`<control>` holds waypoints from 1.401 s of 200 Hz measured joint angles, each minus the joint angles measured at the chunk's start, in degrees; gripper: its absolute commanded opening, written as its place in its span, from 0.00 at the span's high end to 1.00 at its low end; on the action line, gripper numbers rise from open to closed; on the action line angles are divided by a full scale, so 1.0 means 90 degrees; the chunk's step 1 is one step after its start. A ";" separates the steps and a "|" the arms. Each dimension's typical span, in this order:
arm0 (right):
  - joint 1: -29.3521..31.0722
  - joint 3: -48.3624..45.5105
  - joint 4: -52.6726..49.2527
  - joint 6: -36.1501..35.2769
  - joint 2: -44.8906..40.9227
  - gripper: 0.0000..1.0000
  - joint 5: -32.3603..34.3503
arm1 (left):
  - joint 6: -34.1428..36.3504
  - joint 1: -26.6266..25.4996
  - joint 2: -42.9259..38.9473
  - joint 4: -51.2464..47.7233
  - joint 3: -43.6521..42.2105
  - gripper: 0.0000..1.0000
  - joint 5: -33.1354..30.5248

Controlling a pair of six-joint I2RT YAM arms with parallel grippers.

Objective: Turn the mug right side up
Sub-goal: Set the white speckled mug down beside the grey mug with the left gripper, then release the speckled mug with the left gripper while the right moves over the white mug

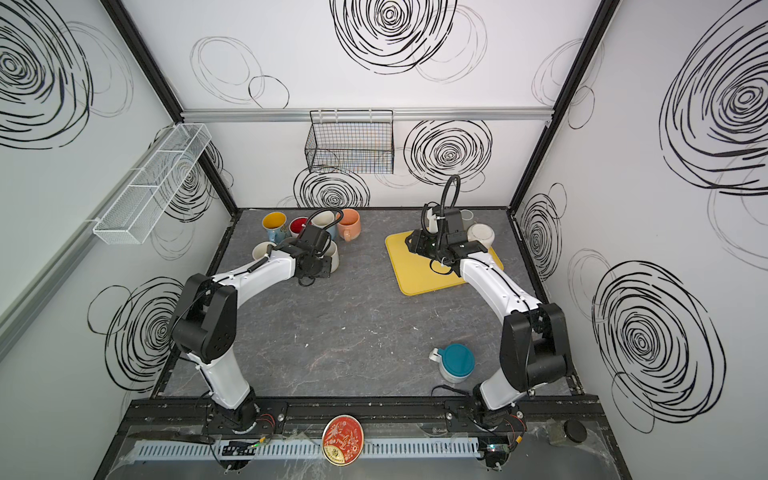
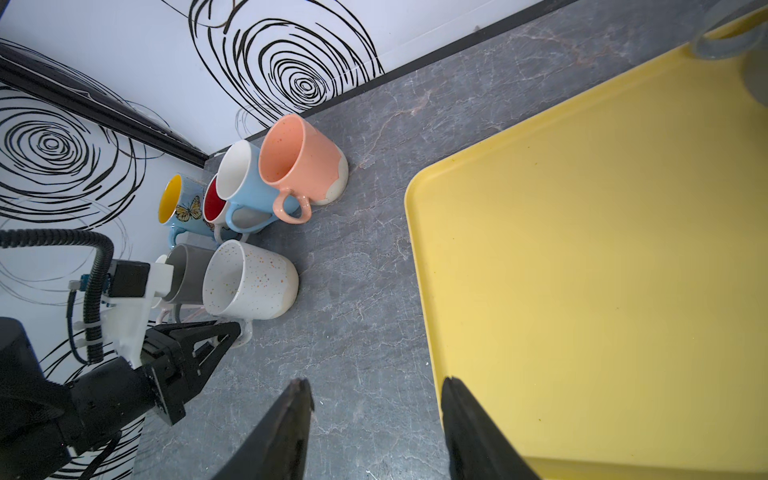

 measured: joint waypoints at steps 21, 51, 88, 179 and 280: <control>-0.0092 0.0114 -0.0189 -0.0087 0.0121 0.44 0.0068 | 0.0068 0.0002 0.0148 0.0024 0.0153 1.00 -0.0175; -0.0376 0.0508 -0.0622 -0.0289 0.0423 0.42 0.0277 | 0.0121 0.0032 0.0308 0.0051 0.0253 1.00 -0.0294; -0.0952 0.1003 -0.1141 -0.0568 0.0743 0.40 0.0607 | 0.0153 0.0126 0.0410 0.0087 0.0355 1.00 -0.0308; -0.2166 0.1819 -0.1868 -0.1027 0.1413 0.37 0.1331 | 0.0153 0.0296 0.0510 0.0367 0.0546 0.57 -0.0403; -0.2708 0.3327 -0.2402 -0.1207 0.2562 0.33 0.1848 | 0.0146 0.0296 -0.0155 0.0372 0.0595 0.48 -0.0454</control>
